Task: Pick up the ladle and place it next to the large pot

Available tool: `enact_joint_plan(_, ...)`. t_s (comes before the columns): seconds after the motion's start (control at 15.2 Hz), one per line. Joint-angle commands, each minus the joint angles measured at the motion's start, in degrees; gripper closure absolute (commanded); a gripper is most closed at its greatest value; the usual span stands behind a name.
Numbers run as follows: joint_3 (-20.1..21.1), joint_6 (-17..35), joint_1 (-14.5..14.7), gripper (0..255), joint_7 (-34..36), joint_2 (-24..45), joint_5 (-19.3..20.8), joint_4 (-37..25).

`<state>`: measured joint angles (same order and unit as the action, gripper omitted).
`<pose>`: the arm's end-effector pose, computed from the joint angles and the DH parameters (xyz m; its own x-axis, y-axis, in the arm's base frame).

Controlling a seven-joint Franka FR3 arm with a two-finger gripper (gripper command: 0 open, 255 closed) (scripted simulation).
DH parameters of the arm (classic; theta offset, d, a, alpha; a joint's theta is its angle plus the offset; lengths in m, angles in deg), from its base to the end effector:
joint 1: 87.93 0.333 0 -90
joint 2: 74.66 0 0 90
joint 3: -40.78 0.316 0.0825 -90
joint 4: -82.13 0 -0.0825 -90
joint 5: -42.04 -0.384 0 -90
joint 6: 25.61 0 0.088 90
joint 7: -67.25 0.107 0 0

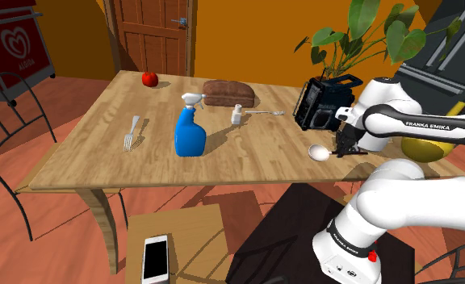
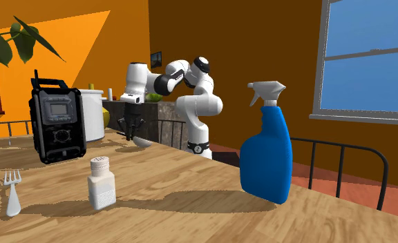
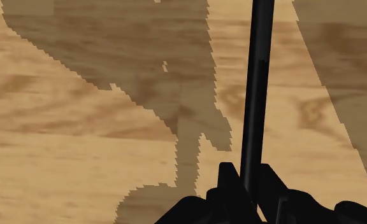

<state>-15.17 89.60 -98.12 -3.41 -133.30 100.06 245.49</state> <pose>0.1447 -0.2880 0.3481 0.6547 0.7478 -0.1107 0.7558 -0.6458 0.1081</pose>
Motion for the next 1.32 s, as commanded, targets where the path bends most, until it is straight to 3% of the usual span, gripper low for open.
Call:
enact_joint_plan(0.0,-0.5,0.5,0.0,255,0.0,0.2,0.4,0.2)
enact_joint_plan(0.33,-0.5,0.5,0.0,255,0.0,0.2,0.5,0.2)
enact_joint_plan(0.4,-0.5,0.5,0.0,0,0.0,0.3,0.5,0.2)
enact_joint_plan(0.73,-0.5,0.5,0.0,0,0.0,0.3,0.5,0.2)
enact_joint_plan(0.99,7.6,-7.6,-0.6,0,-1.7,-4.4,-6.7,-2.6)
enact_joint_plan(1.25,7.6,-7.6,-0.6,0,-1.7,-4.4,-6.6,-2.6)
